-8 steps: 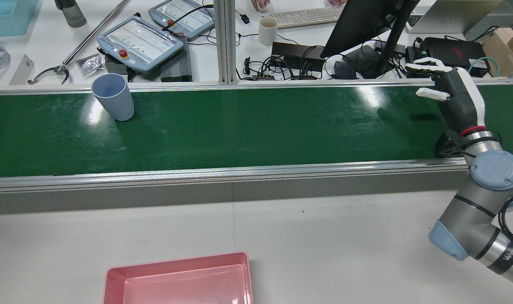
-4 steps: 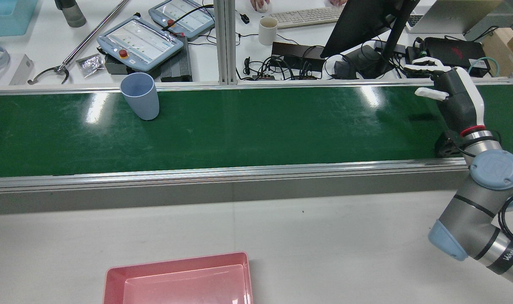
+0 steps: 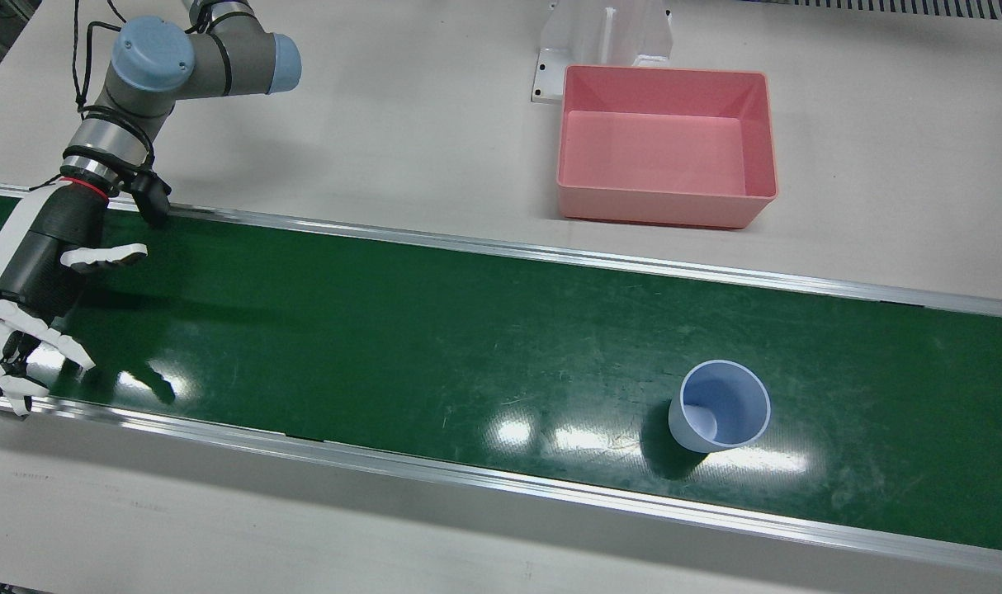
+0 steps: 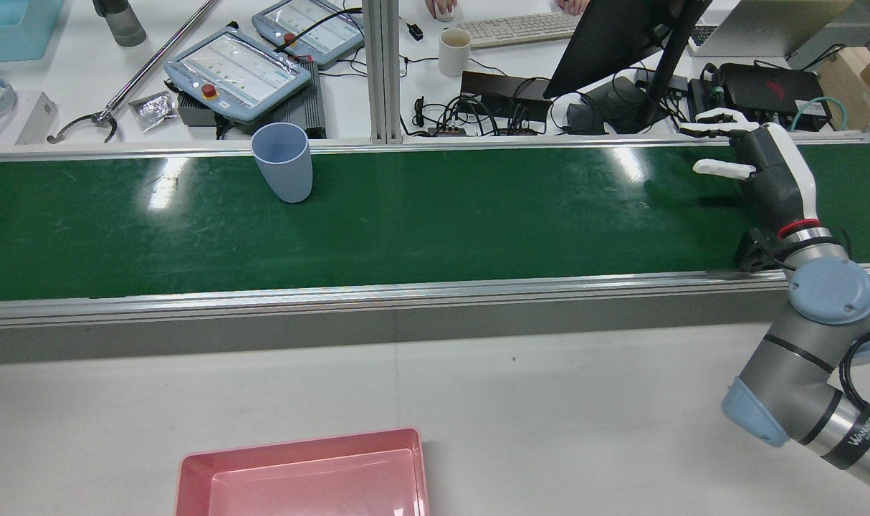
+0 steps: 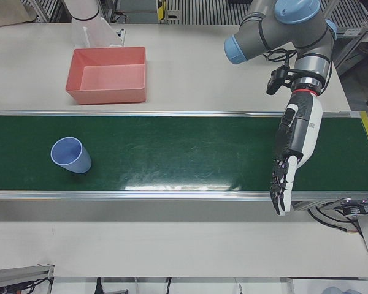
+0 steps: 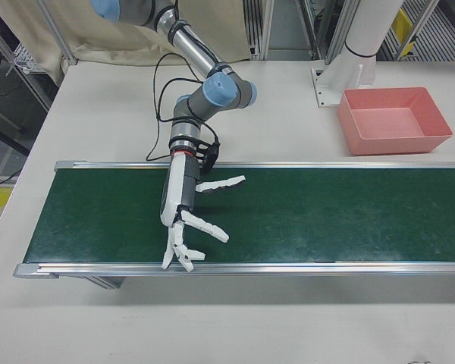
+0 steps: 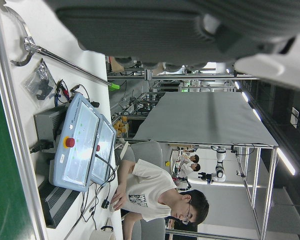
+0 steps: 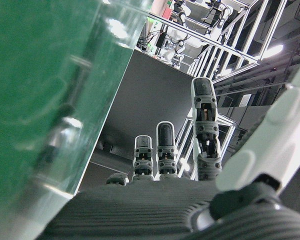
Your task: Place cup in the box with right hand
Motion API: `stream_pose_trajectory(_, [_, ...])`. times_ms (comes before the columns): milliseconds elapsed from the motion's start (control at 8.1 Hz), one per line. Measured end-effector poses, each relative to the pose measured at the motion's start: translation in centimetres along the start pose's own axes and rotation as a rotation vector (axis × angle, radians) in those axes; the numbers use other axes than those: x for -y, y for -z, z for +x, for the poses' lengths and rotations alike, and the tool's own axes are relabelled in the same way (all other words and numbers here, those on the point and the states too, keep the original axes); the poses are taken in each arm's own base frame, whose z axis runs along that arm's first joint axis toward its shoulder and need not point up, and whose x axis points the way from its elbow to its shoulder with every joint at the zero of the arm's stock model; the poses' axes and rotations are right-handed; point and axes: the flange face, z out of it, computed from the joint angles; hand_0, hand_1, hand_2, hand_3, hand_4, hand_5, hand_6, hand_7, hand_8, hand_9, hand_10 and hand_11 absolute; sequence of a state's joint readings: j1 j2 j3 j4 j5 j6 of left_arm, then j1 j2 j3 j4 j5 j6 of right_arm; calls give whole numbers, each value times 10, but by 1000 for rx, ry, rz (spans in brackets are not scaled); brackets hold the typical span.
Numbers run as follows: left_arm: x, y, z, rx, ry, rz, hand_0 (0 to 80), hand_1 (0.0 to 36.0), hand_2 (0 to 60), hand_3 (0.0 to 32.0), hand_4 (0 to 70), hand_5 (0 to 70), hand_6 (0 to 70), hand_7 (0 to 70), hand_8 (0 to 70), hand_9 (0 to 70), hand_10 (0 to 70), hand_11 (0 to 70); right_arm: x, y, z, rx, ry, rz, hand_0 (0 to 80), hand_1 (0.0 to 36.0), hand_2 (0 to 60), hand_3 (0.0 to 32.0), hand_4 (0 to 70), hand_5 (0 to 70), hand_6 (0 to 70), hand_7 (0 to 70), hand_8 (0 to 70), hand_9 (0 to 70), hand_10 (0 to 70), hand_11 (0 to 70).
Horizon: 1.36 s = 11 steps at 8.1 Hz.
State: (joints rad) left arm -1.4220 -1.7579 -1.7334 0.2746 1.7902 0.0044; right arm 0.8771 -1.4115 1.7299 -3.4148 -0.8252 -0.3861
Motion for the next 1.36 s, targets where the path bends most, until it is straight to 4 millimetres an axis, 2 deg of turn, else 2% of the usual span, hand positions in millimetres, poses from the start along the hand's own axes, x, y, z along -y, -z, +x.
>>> stream_pose_trajectory(741, [0, 0, 0, 0, 1, 0, 0, 0, 0, 0, 0, 0, 0, 0, 0, 0, 0, 0, 2, -2, -1, 1, 15, 7, 408, 14, 102, 0, 511, 5, 83, 479, 97, 215, 0, 0])
stream_pose_trajectory(1111, [0, 0, 0, 0, 1, 0, 0, 0, 0, 0, 0, 0, 0, 0, 0, 0, 0, 0, 1, -6, -6, 13, 25, 7, 406, 11, 92, 4, 513, 3, 82, 482, 96, 214, 0, 0])
stream_pose_trajectory(1358, [0, 0, 0, 0, 0, 0, 0, 0, 0, 0, 0, 0, 0, 0, 0, 0, 0, 0, -3, -11, -8, 19, 20, 2, 381, 0, 7, 26, 539, 0, 78, 491, 92, 214, 0, 0])
